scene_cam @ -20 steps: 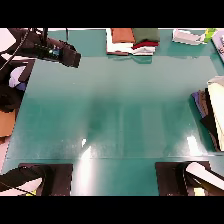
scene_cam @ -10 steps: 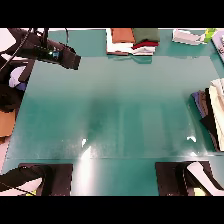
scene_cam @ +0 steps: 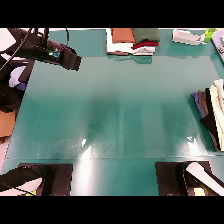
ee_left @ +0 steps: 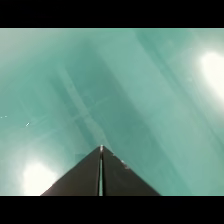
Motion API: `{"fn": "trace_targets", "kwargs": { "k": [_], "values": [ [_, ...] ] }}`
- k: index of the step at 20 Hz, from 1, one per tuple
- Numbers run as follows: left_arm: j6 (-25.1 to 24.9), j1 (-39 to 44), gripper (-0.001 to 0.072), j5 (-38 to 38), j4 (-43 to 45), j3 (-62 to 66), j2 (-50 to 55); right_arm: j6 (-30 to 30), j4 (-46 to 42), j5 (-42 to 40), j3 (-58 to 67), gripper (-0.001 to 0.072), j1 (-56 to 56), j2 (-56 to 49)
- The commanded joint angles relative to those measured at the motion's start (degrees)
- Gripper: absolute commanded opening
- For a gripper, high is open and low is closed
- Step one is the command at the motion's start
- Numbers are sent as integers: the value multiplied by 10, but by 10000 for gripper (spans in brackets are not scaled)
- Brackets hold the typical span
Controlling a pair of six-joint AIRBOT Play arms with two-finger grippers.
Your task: Fold the shirts.
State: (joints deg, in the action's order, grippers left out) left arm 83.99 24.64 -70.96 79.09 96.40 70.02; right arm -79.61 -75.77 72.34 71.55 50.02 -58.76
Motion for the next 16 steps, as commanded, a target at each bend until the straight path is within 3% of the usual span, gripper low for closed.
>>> {"fn": "trace_targets", "kwargs": {
  "k": [1, 6, 9, 11, 12, 13, 14, 16],
  "values": [
    [0, 0, 24, 0, -1, 0, 0, -14, 130, 16, 59, 594, -176, -27],
    [0, 0, 25, 15, 2, 0, 0, -13, 126, -13, 67, 593, -475, -77],
    [0, 0, 24, 15, 2, 0, 0, -13, 126, -37, 67, 584, -587, -113],
    [0, 0, 24, 15, 2, 0, 0, -13, 127, -44, 67, 443, -632, -132],
    [0, 0, 24, 15, 2, 0, 0, -13, 126, -44, 67, 303, -648, -140],
    [0, 0, 25, 15, 2, 0, 0, -13, 126, -43, 67, 90, -661, -145],
    [0, 0, 25, 15, 2, 0, 0, -12, 127, -43, 67, 20, -668, -149],
    [0, 0, 25, 15, 2, 0, 0, -13, 127, -45, 67, 20, -672, -151]
  ]
}}
